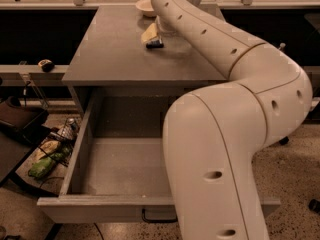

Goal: Place rxbar blueberry into top drawer

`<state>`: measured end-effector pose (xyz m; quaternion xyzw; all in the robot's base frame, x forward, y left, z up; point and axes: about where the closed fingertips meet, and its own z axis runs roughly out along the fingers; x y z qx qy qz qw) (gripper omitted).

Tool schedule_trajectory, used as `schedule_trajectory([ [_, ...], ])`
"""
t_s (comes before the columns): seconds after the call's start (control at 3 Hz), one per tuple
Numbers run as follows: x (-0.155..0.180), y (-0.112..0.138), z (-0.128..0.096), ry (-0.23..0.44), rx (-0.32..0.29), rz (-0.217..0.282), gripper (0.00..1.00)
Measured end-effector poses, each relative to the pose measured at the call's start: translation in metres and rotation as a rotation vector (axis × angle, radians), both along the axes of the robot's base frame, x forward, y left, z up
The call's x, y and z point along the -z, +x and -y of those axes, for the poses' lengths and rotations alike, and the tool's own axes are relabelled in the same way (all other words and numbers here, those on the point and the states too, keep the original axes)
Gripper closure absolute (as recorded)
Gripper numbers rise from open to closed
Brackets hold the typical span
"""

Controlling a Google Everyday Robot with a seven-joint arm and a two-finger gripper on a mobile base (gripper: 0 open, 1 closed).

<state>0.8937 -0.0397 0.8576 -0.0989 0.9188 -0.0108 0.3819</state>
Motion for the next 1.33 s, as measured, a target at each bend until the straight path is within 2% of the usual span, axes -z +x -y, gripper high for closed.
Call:
schedule_trajectory([
  [0.33, 0.01, 0.012, -0.007, 0.014, -0.046, 0.009, 0.0],
  [0.67, 0.018, 0.028, -0.028, 0.086, -0.068, 0.015, 0.0],
  [1.0, 0.024, 0.038, -0.038, 0.121, -0.054, 0.01, 0.0],
  [1.33, 0.034, 0.041, -0.04, 0.093, -0.045, -0.005, 0.26],
])
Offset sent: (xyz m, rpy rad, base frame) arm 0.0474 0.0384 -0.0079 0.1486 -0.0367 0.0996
